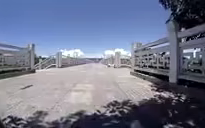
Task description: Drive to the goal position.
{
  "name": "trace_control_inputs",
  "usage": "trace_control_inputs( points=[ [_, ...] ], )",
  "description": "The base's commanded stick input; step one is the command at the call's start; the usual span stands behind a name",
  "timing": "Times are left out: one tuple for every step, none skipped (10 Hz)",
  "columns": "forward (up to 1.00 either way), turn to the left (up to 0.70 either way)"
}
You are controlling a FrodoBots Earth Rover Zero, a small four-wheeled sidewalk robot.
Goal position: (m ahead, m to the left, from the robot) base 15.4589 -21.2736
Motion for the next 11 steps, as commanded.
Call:
trace_control_inputs(
  points=[
    [0.70,0.00],
    [0.70,0.00],
    [0.70,0.00],
    [0.70,0.00],
    [0.70,0.00],
    [0.70,0.00],
    [0.70,0.00],
    [0.70,0.00],
    [0.70,0.00],
    [0.70,0.00],
    [0.70,0.00]
  ],
)
